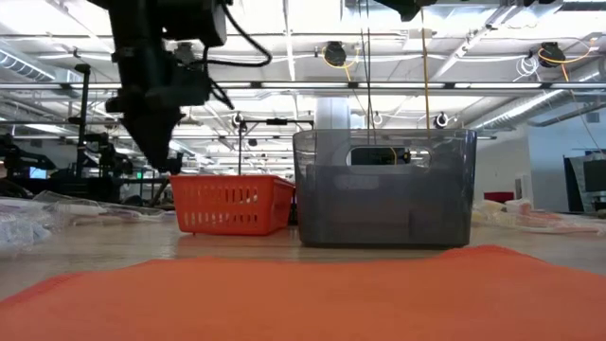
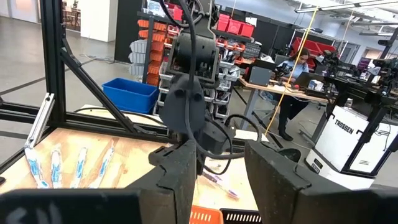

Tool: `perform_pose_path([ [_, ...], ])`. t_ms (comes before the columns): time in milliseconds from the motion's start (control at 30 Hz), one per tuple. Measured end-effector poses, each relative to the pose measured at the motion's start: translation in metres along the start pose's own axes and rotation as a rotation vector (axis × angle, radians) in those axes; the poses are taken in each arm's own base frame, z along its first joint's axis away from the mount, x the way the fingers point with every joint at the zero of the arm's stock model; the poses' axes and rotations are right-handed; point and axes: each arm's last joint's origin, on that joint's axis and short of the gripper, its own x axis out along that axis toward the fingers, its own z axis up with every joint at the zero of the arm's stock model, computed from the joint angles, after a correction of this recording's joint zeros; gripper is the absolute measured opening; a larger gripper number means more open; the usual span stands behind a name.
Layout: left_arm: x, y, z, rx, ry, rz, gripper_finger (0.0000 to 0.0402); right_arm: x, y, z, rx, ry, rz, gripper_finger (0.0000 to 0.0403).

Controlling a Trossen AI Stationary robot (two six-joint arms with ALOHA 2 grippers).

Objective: Pick & Place Toothbrushes
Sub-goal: Put the violet toothbrush into the transparent bin

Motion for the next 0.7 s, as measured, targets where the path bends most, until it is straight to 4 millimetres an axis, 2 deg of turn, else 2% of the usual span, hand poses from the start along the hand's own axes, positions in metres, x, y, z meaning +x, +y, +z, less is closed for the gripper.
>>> perform_pose_path([
  [367, 0.005, 0.028, 0.001, -0.024, 0.139, 0.157, 0.0067, 0.0, 0.0, 0.0, 0.0, 0.0, 0.0, 0.0126],
  [700, 0.033, 0.051, -0.007, -0.082, 0.26, 0.199, 0.0067, 0.0, 0.0, 0.0, 0.0, 0.0, 0.0, 0.0126],
])
